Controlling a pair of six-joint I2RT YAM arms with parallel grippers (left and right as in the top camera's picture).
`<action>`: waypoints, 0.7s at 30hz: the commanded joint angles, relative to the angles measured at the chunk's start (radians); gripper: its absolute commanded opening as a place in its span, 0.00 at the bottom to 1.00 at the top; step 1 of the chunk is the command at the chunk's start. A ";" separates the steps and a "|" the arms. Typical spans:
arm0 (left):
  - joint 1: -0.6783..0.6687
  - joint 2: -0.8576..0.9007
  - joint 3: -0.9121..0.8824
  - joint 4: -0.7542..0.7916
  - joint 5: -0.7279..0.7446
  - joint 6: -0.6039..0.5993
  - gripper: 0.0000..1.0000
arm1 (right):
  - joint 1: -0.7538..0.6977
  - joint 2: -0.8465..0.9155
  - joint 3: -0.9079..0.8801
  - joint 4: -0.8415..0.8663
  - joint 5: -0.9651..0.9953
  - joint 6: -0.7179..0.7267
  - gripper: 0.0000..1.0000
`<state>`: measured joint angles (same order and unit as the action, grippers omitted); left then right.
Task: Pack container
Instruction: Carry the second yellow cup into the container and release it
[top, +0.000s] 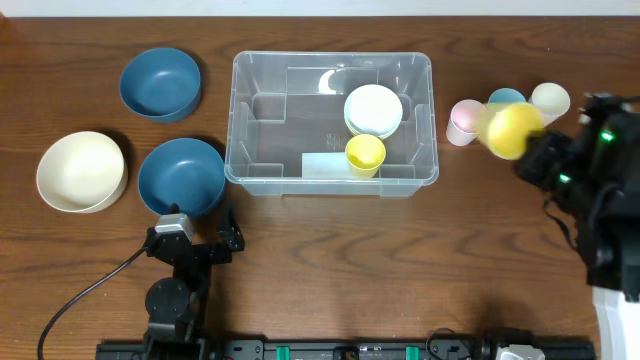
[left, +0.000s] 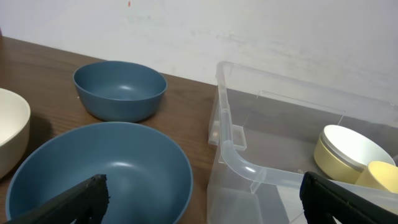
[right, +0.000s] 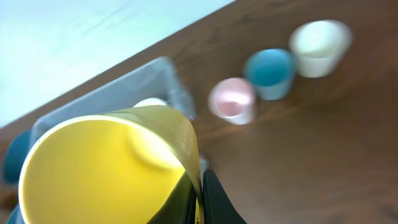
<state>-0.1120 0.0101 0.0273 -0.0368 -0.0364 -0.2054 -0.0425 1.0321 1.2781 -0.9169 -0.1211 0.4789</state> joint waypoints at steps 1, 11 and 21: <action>0.007 -0.006 -0.023 -0.034 -0.015 0.013 0.98 | 0.126 0.095 -0.003 0.037 -0.041 0.026 0.04; 0.007 -0.006 -0.023 -0.034 -0.015 0.013 0.98 | 0.394 0.425 -0.003 0.149 -0.040 0.029 0.03; 0.007 -0.006 -0.023 -0.034 -0.015 0.013 0.98 | 0.424 0.605 -0.003 0.184 -0.033 0.028 0.01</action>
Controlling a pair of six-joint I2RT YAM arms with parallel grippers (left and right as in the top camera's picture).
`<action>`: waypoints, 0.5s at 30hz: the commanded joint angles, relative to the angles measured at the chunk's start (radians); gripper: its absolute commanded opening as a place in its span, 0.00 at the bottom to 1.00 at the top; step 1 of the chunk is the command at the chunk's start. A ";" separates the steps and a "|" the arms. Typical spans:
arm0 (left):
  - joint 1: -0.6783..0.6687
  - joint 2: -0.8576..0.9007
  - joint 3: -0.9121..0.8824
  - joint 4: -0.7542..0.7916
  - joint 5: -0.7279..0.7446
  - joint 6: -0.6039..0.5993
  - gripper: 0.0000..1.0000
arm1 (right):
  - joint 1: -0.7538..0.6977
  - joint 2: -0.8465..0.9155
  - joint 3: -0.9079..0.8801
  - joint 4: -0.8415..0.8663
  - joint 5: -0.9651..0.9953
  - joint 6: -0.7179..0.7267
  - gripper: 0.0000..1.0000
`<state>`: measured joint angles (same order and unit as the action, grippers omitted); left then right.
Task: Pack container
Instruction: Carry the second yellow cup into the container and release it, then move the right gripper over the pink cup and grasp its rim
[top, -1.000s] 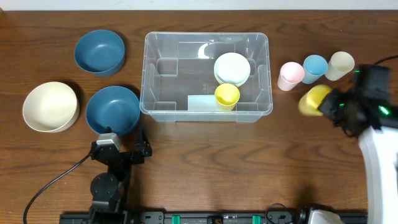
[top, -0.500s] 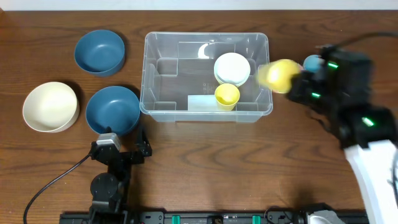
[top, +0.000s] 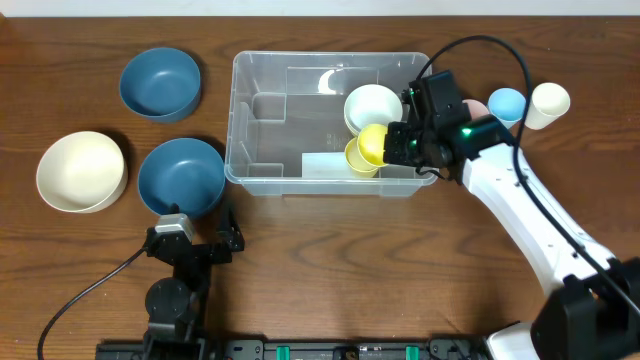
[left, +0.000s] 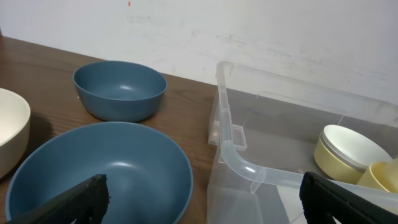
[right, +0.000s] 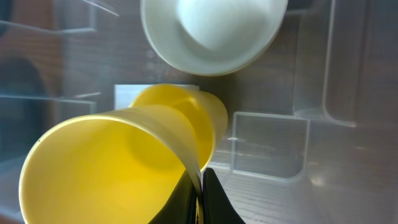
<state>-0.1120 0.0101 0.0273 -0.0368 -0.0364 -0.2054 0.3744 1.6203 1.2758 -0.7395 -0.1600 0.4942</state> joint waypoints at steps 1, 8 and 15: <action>0.007 -0.006 -0.023 -0.034 -0.015 0.013 0.98 | 0.007 0.023 0.000 0.008 0.006 0.010 0.02; 0.007 -0.006 -0.023 -0.034 -0.015 0.013 0.98 | 0.007 0.042 0.000 0.035 0.010 -0.015 0.38; 0.007 -0.006 -0.023 -0.034 -0.015 0.013 0.98 | 0.009 0.037 0.097 -0.015 -0.005 -0.092 0.46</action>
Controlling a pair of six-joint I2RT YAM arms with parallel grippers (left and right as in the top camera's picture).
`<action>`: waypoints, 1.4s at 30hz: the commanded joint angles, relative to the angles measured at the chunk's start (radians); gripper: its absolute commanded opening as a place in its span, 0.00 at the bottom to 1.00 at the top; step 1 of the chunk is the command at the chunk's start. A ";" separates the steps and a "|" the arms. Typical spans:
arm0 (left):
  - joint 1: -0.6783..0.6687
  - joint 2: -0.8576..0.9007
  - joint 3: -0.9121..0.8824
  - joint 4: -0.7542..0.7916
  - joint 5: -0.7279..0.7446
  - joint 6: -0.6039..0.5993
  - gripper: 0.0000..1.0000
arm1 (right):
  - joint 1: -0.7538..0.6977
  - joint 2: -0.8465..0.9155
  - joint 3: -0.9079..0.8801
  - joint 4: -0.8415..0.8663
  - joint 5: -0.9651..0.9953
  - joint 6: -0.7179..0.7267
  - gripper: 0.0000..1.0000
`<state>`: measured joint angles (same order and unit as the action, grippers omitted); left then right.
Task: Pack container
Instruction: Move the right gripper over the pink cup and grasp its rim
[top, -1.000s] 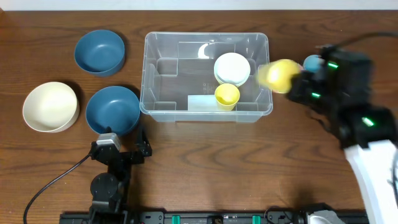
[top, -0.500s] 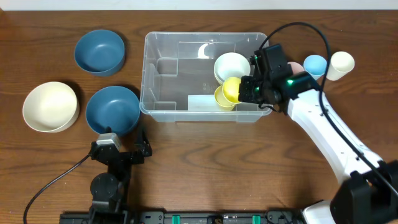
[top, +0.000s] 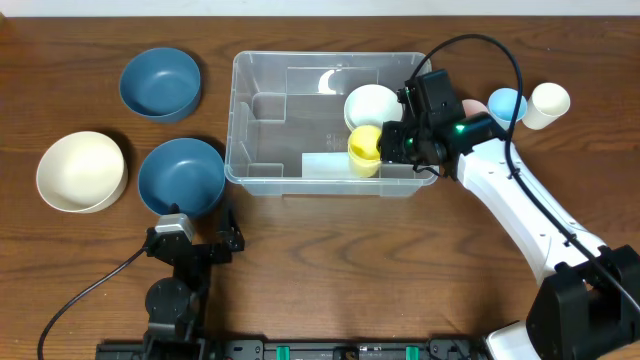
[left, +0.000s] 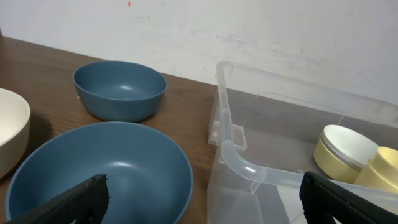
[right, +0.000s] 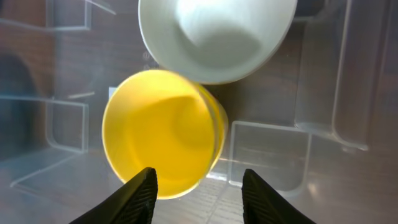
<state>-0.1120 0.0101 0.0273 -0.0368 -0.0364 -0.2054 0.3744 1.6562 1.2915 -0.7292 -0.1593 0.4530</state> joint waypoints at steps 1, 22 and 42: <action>0.007 -0.006 -0.023 -0.034 -0.015 0.013 0.98 | 0.009 -0.002 0.114 -0.053 -0.005 -0.056 0.46; 0.007 -0.006 -0.023 -0.034 -0.015 0.013 0.98 | -0.376 0.047 0.328 -0.289 0.107 0.007 0.50; 0.007 -0.006 -0.023 -0.034 -0.015 0.013 0.98 | -0.414 0.238 0.230 -0.134 0.238 0.112 0.38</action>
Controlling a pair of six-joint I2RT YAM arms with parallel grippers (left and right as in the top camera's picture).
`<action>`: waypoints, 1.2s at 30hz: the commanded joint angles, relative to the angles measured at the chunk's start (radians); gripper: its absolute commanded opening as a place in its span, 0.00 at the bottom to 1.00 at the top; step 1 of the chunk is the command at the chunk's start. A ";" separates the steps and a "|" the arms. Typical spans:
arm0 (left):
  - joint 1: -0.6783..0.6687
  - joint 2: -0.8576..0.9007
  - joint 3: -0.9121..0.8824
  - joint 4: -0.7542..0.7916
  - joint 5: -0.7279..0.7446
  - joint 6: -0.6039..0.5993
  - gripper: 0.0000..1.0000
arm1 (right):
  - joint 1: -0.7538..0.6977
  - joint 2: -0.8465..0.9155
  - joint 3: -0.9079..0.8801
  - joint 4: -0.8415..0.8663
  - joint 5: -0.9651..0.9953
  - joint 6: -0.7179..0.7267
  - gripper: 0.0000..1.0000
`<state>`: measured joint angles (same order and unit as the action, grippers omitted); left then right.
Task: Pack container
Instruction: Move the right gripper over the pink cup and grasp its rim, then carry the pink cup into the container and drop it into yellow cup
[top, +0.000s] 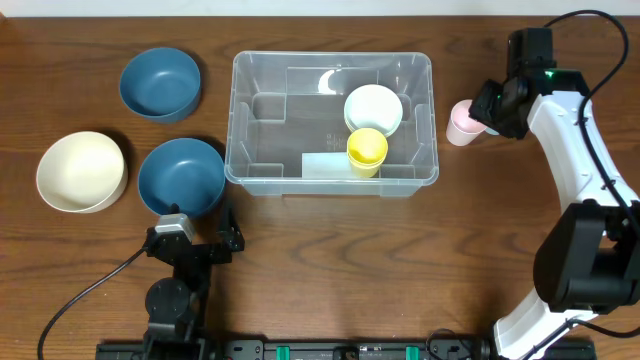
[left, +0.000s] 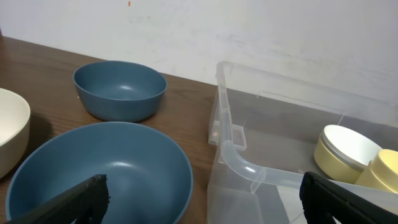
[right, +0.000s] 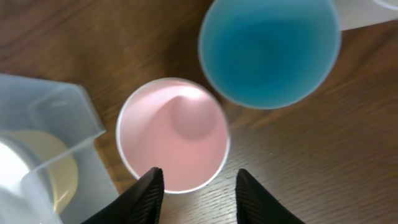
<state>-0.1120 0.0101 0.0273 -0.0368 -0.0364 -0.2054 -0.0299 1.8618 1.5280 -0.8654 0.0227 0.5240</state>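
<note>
The clear container (top: 240, 120) holds a stack of white bowls (top: 373, 108) and two nested yellow cups (top: 367, 150). Just right of it stands a pink cup (top: 462, 122), directly below my open right gripper (right: 198, 186), whose fingers are empty and level with the cup's near rim (right: 173, 134). A blue cup (right: 269, 50) stands beside the pink one; in the overhead view the right arm (top: 490, 105) hides it. My left gripper (left: 202, 199) rests open and empty by the front blue bowl (left: 99, 171).
On the table left of the container lie a blue bowl (top: 160, 83) at the back, a second blue bowl (top: 181, 177) and a cream bowl (top: 82, 171). A white cup's edge (right: 373, 5) shows beyond the blue cup. A white card lies on the container's floor (top: 322, 165).
My right gripper was open over the yellow cups inside the container; it is now outside, open above the pink cup. The yellow cup stays nested in the other. The left arm is unmoved.
My right gripper first held a yellow cup near the cups at the table's right. Then it held that cup over the yellow cup in the container. Then it was open with the cup nested there, and now it is over the pink cup.
</note>
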 joint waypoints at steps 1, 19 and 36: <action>0.007 -0.006 -0.023 -0.034 -0.015 0.013 0.98 | -0.009 0.041 -0.006 0.002 0.056 0.048 0.36; 0.007 -0.006 -0.023 -0.034 -0.015 0.013 0.98 | -0.011 0.116 -0.005 -0.003 0.056 0.081 0.01; 0.007 -0.006 -0.023 -0.034 -0.015 0.013 0.98 | 0.037 -0.415 -0.005 -0.085 -0.031 -0.064 0.01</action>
<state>-0.1120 0.0101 0.0273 -0.0368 -0.0364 -0.2054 -0.0257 1.5269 1.5177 -0.9573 0.0490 0.5316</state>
